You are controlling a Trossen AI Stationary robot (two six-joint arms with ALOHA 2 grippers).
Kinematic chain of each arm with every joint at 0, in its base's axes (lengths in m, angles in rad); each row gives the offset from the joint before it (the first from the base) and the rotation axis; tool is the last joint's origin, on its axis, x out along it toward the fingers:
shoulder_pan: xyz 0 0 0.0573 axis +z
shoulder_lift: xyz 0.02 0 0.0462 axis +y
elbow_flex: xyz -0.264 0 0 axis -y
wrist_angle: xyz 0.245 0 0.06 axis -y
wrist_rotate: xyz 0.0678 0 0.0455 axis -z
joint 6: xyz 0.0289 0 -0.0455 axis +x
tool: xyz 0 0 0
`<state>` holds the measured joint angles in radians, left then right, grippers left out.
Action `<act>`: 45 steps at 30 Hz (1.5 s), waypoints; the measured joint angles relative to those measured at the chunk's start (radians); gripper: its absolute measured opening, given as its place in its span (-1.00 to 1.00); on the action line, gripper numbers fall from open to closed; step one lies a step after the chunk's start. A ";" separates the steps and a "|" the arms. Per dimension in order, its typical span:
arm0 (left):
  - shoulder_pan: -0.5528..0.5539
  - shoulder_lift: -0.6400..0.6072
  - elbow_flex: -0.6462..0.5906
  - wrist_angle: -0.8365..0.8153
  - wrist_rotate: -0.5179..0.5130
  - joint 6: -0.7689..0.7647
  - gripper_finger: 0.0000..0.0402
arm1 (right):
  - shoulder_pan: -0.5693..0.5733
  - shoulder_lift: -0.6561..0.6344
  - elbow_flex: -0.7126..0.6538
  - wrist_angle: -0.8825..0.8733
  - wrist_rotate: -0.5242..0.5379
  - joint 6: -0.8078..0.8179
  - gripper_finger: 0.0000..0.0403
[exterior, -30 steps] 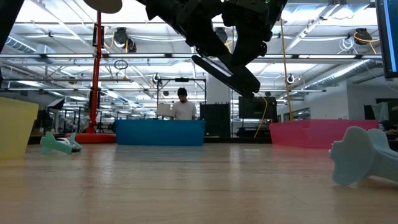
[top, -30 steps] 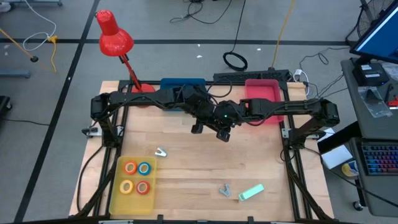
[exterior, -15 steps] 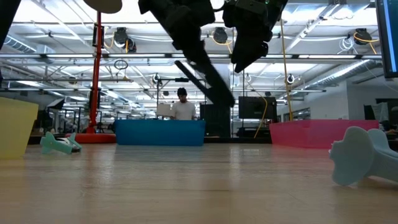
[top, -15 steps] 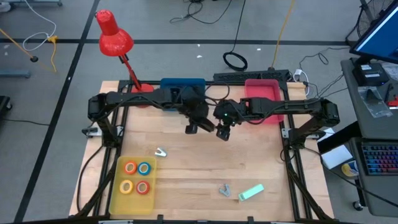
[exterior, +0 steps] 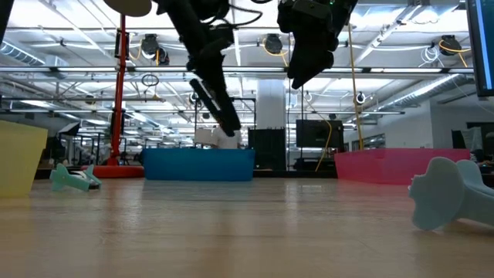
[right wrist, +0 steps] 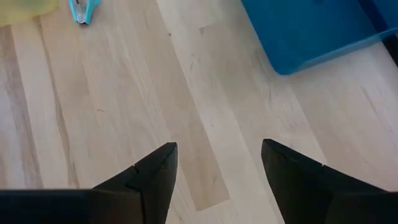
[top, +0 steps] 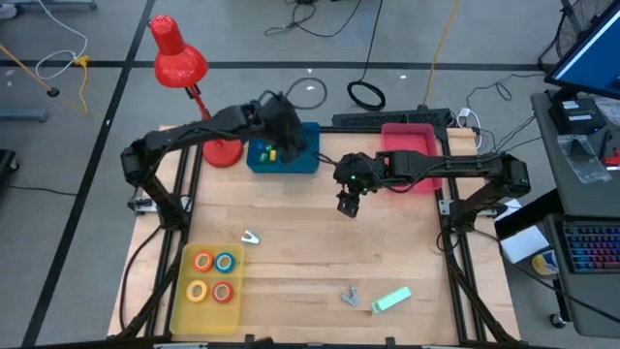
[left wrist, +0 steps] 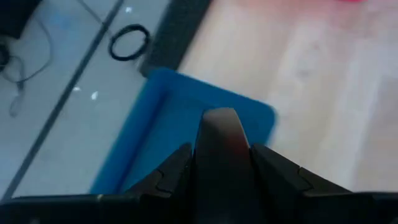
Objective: Pick and place Stapler, Stapler remover, tape
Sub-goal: Put the black stapler into the blue bin
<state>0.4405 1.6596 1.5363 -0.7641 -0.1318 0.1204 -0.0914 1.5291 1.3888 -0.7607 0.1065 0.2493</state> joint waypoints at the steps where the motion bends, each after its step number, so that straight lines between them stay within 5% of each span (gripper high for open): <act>1: 0.017 0.000 -0.002 0.024 -0.001 0.009 -0.31 | 0.000 0.000 0.000 -0.002 -0.001 0.000 0.11; 20: 0.277 0.003 -0.248 0.350 0.335 0.372 -0.31 | -0.034 0.000 0.000 0.001 0.001 -0.006 0.10; 31: 0.341 0.023 -0.314 0.512 0.515 0.410 -0.31 | -0.053 0.000 0.000 0.009 -0.001 0.005 0.08; 45: 0.367 0.122 -0.314 0.587 0.548 0.434 -0.31 | -0.053 0.000 -0.001 0.055 -0.002 0.026 0.07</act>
<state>0.8080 1.7811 1.2219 -0.1776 0.4166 0.5539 -0.1444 1.5295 1.3880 -0.7057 0.1040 0.2755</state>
